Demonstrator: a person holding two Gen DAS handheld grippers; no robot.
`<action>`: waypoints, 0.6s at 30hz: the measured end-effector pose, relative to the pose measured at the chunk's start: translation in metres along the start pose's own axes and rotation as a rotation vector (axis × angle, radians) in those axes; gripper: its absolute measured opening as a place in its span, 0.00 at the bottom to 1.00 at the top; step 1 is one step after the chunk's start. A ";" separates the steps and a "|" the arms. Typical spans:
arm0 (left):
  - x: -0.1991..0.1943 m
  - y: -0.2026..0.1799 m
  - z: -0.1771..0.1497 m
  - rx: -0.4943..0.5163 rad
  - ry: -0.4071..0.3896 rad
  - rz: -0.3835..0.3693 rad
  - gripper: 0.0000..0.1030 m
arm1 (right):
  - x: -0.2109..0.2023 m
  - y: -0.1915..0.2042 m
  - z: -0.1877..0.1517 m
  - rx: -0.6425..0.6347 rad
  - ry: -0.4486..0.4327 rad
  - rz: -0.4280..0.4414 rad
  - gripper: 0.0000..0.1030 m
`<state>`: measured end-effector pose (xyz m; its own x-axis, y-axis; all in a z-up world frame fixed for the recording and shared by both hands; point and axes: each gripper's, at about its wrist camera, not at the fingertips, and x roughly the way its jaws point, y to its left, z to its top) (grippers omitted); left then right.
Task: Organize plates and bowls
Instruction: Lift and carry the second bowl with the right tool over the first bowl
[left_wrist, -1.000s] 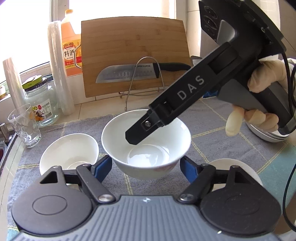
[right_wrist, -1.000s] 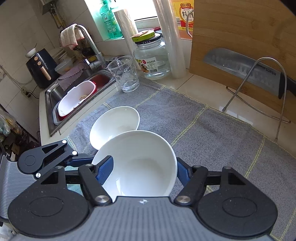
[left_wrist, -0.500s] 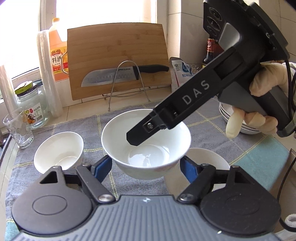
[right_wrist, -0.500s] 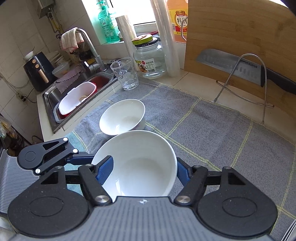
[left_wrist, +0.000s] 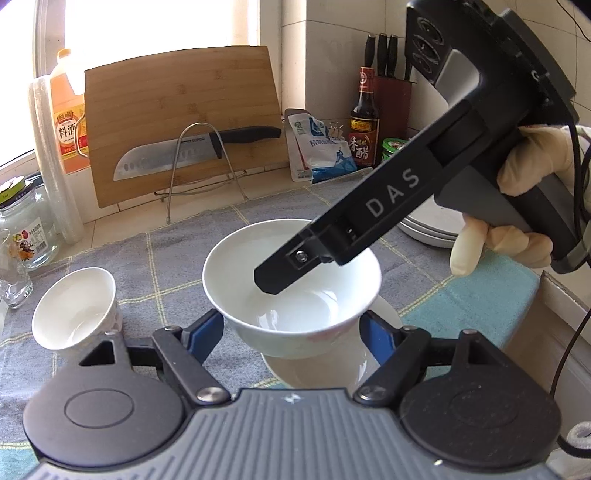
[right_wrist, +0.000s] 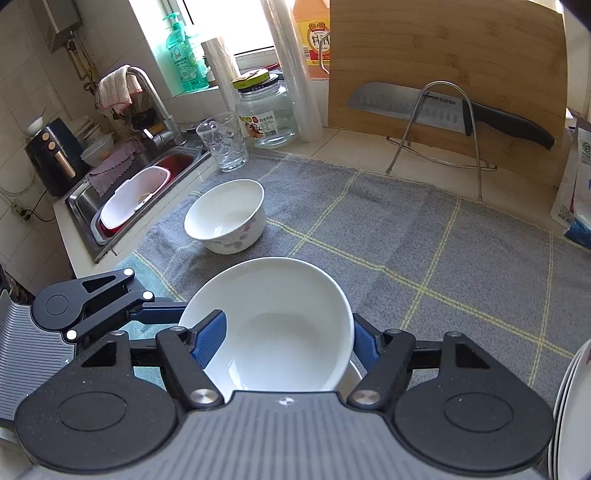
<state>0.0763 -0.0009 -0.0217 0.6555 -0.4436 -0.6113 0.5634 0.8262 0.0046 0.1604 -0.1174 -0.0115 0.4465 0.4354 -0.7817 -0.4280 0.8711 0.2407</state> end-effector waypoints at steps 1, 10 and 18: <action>0.000 -0.002 -0.001 0.004 0.002 -0.006 0.78 | -0.001 0.000 -0.002 0.003 -0.001 -0.004 0.74; 0.005 -0.009 -0.007 0.022 0.027 -0.033 0.78 | -0.003 -0.002 -0.016 0.028 0.008 -0.028 0.74; 0.009 -0.011 -0.011 0.007 0.045 -0.060 0.78 | 0.001 -0.003 -0.024 0.034 0.031 -0.040 0.74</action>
<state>0.0710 -0.0100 -0.0360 0.5972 -0.4765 -0.6453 0.6047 0.7959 -0.0281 0.1436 -0.1244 -0.0267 0.4384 0.3933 -0.8082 -0.3827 0.8953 0.2281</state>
